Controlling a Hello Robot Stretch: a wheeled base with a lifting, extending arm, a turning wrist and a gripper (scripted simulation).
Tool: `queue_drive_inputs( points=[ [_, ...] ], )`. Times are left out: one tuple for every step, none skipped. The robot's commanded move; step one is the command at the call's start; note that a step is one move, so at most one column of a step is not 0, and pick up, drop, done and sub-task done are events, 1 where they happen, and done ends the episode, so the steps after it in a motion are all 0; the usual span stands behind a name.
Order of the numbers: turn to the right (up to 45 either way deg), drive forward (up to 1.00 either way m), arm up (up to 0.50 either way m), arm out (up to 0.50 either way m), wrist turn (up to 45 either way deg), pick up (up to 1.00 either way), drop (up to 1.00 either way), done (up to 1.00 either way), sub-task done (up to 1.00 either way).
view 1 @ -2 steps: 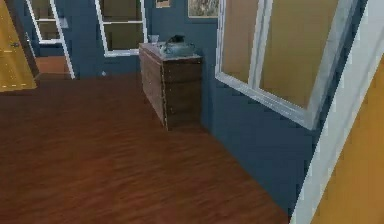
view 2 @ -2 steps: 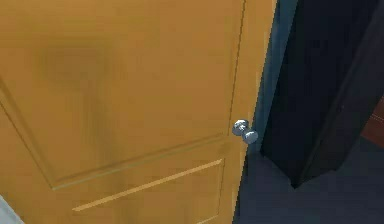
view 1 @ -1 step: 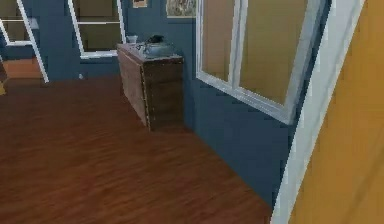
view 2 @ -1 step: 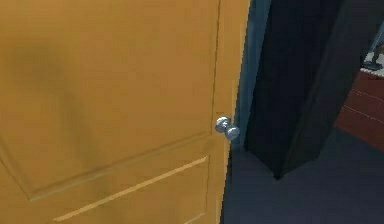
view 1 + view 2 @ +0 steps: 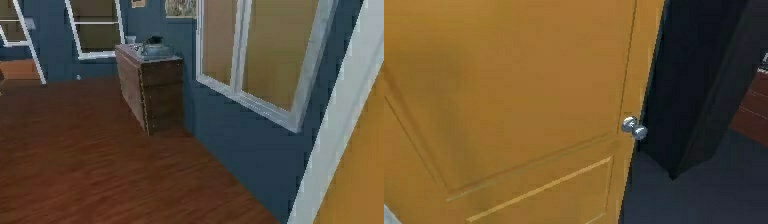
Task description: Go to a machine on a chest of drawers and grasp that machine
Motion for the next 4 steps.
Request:
queue_drive_inputs(
  points=[
    [-24.0,0.0,0.0,0.0,0.0,0.0,0.0,0.0,0.0],
    [0.0,1.0,0.0,0.0,0.0,0.0,0.0,0.0,0.0],
    [-3.0,0.0,0.0,0.0,0.0,0.0,0.0,0.0,0.0],
    [0.0,0.5,0.0,0.0,0.0,0.0,0.0,0.0,0.0]
  ],
)
